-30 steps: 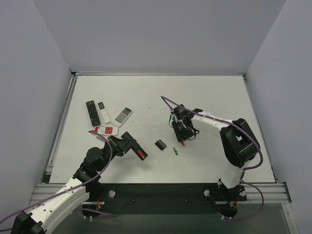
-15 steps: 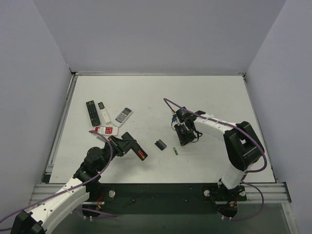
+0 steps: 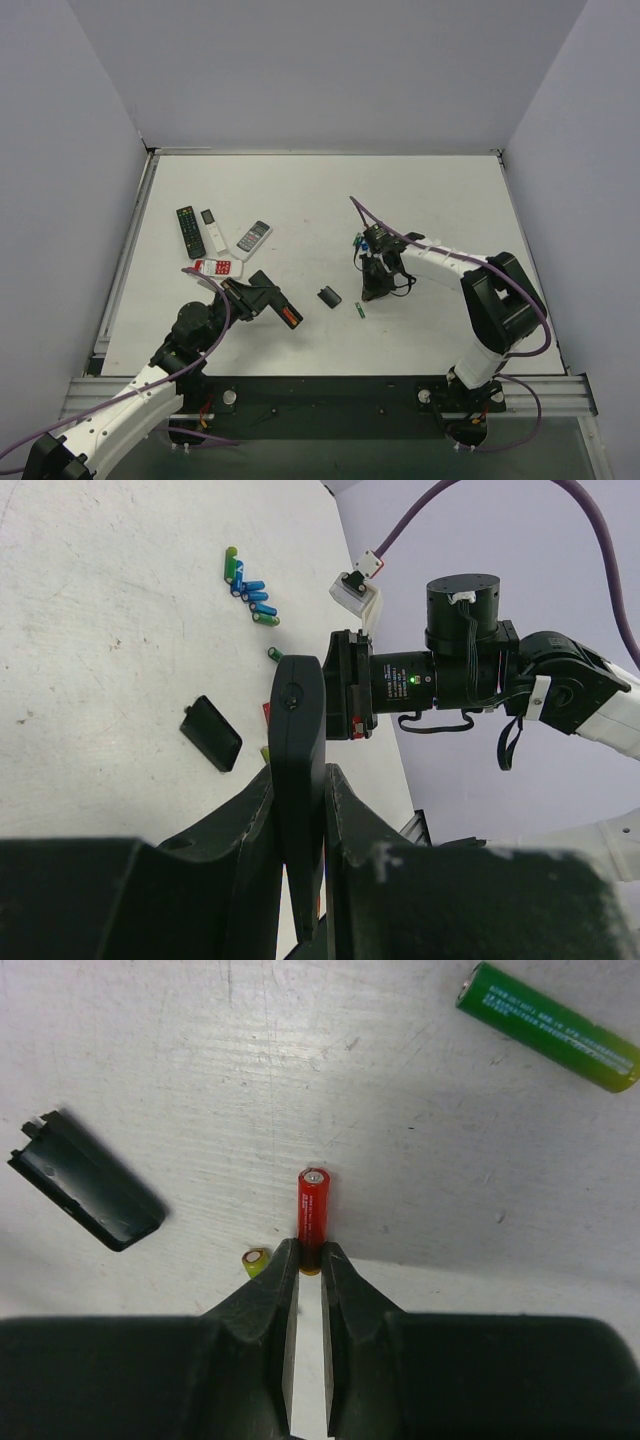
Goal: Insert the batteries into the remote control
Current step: Adjust the battery at the center of the board.
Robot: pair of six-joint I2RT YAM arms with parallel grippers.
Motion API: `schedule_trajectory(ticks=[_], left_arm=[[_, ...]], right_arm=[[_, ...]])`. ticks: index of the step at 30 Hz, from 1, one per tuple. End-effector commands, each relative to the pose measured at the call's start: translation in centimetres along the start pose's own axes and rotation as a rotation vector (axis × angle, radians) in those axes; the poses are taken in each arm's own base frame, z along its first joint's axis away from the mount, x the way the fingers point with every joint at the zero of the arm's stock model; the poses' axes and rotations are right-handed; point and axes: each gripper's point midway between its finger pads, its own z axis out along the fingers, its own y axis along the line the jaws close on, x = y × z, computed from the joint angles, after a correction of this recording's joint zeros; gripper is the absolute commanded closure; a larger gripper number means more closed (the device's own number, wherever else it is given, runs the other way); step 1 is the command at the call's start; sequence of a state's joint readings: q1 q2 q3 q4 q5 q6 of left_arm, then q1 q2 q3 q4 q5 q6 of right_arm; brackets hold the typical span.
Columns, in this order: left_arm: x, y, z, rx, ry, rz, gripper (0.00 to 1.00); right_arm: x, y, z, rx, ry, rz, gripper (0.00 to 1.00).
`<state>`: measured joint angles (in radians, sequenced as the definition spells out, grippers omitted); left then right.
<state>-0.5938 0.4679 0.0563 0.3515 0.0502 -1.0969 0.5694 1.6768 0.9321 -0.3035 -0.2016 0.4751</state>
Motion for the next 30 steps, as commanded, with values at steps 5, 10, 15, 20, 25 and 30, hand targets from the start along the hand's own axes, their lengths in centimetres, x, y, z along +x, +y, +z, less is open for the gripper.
schedule_trajectory(ticks=[5,10,15,20,25,30], left_arm=[[-1.1,-2.2,-0.1,0.071,-0.03,-0.006,1.0],[-1.2,-2.1,-0.1,0.069,-0.037,0.0,1.0],[-1.2,-2.3,-0.2,0.071,-0.033,0.012,1.0],[-1.3,-2.3,-0.5,0.069,-0.037,0.016,1.0],[-1.5,-2.2,-0.8,0.065,-0.049,0.022,1.0],[-1.5,-2.2,-0.8,0.063,-0.048,0.022,1.0]], right_arm=[[0.1,0.0,-1.3,0.015,-0.039,0.043,0.65],[-2.5,1.1,-5.0,-0.006,-0.129,-0.135,0.46],[-4.5,0.3,-5.6,0.068,-0.143,-0.294,0.49],[-5.9,-0.9,-4.4,0.154,-0.128,-0.385,0.51],[-6.3,-0.4,-3.1,0.164,-0.097,-0.469,0.52],[-5.9,-0.6,-1.5,0.217,-0.049,-0.507,0.54]])
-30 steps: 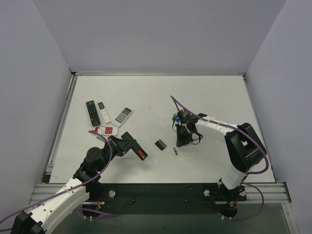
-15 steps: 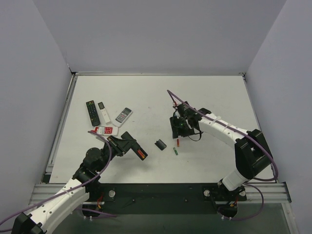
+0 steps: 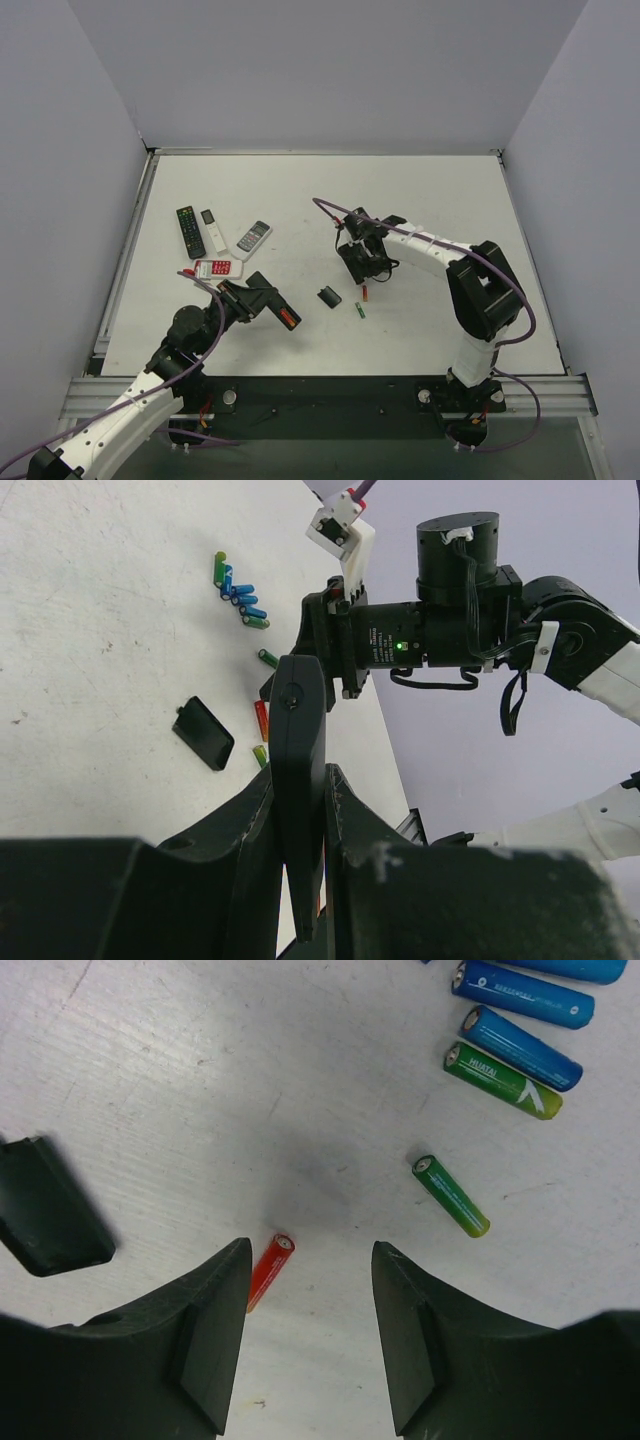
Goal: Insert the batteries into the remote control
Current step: Adjust the battery at the center of the board.
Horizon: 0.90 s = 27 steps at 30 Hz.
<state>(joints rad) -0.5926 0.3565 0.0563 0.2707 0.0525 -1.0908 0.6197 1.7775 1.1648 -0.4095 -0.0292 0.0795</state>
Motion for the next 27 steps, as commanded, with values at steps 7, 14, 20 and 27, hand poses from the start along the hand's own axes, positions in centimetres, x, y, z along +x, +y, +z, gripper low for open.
schedule_trajectory(ticks=[7,14,20,27], left_arm=[[-1.1,-1.5,0.1,0.034,-0.031,0.018,1.0],[-1.1,-1.5,0.1,0.032,-0.03,0.016,1.0],[-1.1,-1.6,0.1,0.035,-0.026,0.016,1.0],[-1.0,-1.6,0.2,0.038,-0.024,0.015,1.0]], right_arm=[[0.5,-1.3,0.8,0.144,0.072,-0.087,0.58],[1.8,-2.1,1.1,0.184,0.124,-0.083,0.6],[3.2,-2.8,0.9,0.197,0.159,-0.026,0.61],[5.1,-3.2,0.9,0.161,0.201,0.05,0.62]])
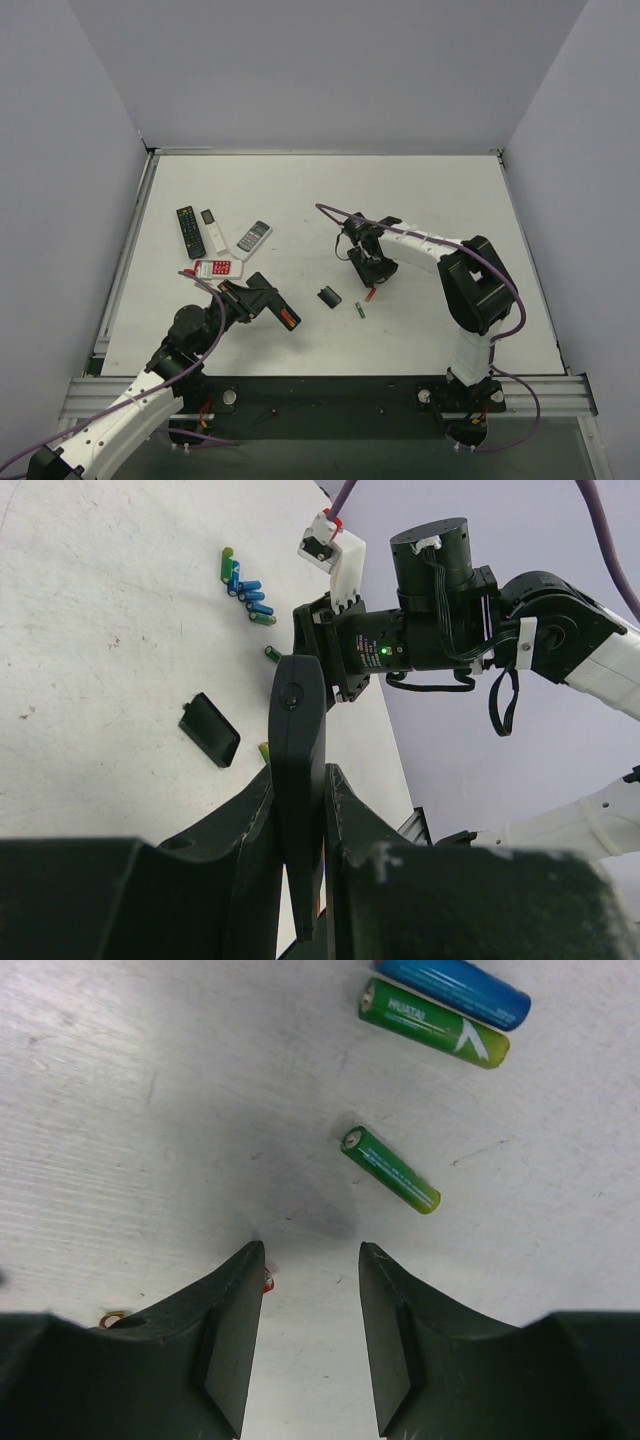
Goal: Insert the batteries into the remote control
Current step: Adjust the battery at the center of the board, then pick up the battery from the center of the board.
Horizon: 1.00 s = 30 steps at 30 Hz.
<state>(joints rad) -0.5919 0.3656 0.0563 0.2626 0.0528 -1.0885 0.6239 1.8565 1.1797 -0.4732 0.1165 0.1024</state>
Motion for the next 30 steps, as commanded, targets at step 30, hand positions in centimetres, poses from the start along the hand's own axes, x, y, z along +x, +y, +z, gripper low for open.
schedule_trajectory(ticks=[30], left_arm=[[-0.9,-2.6,0.1,0.074,-0.008,0.013,1.0]], right_arm=[[2.2,1.8,-2.9,-0.352,-0.108,-0.792,0.47]])
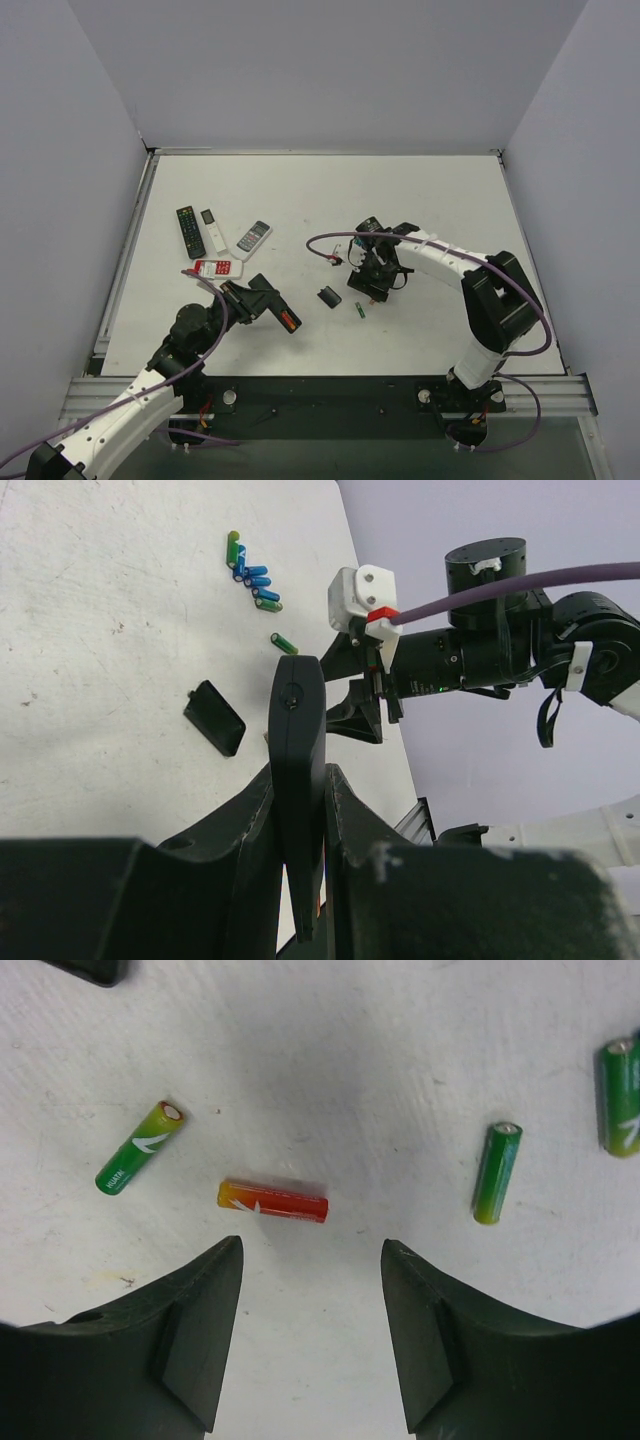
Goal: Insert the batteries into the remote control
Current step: Pick up the battery from the center of the board.
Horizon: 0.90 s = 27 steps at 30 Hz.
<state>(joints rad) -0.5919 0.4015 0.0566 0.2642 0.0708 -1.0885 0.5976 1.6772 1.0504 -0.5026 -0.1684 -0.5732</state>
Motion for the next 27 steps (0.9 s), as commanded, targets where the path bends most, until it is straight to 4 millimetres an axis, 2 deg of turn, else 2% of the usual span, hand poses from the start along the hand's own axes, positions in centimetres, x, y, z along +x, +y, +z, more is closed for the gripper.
schedule_trajectory(ticks=[1,11,20,27], left_arm=[[-1.6,-3.2,-0.2,0.094,-0.043,0.016,1.0],[-1.9,-3.0,-0.6,0.078,-0.057,0.018,1.0],[-1.8,-3.1,-0.5,0.079,-0.052,0.018,1.0],[-1.9,-3.3,-0.5,0.084,-0.053,0.015,1.0]], right_arm=[[-0.9,0.6,0.3,-0.082,-0.015,-0.166,0.47],[0.4,0.7,2.2,-0.119,0.064,-0.214,0.48],[0.0,1.6,3.1,-0.165,0.062,-0.21,0.52],[-0.6,2.6,3.3,-0.207,0.043,-0.196,0.68]])
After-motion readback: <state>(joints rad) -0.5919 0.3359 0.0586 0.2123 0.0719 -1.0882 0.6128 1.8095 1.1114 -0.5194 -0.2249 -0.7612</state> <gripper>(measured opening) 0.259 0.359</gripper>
